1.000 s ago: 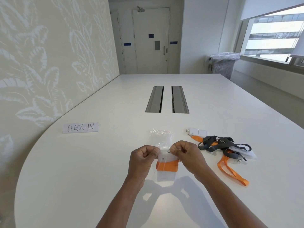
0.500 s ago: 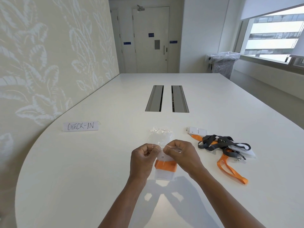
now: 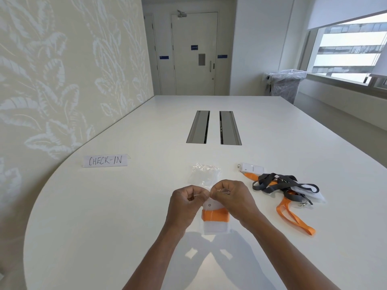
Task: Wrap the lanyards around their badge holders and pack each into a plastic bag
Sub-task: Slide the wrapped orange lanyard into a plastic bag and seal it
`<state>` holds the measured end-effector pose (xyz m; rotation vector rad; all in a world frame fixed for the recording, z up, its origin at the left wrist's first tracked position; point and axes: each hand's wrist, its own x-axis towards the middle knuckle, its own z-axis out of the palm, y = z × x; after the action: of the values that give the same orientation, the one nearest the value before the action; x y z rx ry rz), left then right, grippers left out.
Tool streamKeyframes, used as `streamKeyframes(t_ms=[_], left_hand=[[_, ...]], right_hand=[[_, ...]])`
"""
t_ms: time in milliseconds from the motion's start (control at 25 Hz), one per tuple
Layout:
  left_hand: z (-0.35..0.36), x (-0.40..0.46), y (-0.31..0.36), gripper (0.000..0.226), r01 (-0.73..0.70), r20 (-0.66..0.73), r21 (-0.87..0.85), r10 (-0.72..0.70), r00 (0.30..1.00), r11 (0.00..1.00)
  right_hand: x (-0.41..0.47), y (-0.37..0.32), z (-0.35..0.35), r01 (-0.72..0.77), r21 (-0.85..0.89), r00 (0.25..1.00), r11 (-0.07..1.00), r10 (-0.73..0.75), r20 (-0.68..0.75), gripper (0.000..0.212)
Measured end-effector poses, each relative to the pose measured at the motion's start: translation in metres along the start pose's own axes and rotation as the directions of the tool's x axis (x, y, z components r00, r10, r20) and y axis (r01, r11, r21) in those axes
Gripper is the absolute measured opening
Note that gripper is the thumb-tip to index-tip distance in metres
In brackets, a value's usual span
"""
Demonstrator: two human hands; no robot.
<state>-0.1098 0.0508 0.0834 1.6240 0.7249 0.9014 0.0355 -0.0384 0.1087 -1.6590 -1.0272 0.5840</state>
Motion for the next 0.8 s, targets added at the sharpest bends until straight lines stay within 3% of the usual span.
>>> streamKeyframes(t_ms=[160,360,600,800], left_hand=[[0.000,0.002,0.000,0.010,-0.021,-0.072,0.084,0.027,0.997,0.996],[-0.004,0.007,-0.003,0.009,0.005,-0.177,0.041,0.003,0.984,0.999],[-0.005,0.010,-0.007,0.008,0.046,-0.173,-0.022,-0.049,0.984,0.999],[-0.006,0.011,-0.005,0.012,0.103,-0.021,-0.041,-0.104,0.994,0.994]], right_hand=[[-0.002,0.000,0.006,0.019,0.066,1.000,0.998,-0.021,0.017,0.011],[0.000,0.004,0.000,-0.037,0.307,0.999,0.951,0.025,0.043,0.003],[0.006,0.006,-0.002,-0.048,0.193,0.998,0.980,0.055,-0.027,0.017],[0.008,0.012,-0.004,-0.059,0.135,0.990,0.989,0.075,-0.118,0.018]])
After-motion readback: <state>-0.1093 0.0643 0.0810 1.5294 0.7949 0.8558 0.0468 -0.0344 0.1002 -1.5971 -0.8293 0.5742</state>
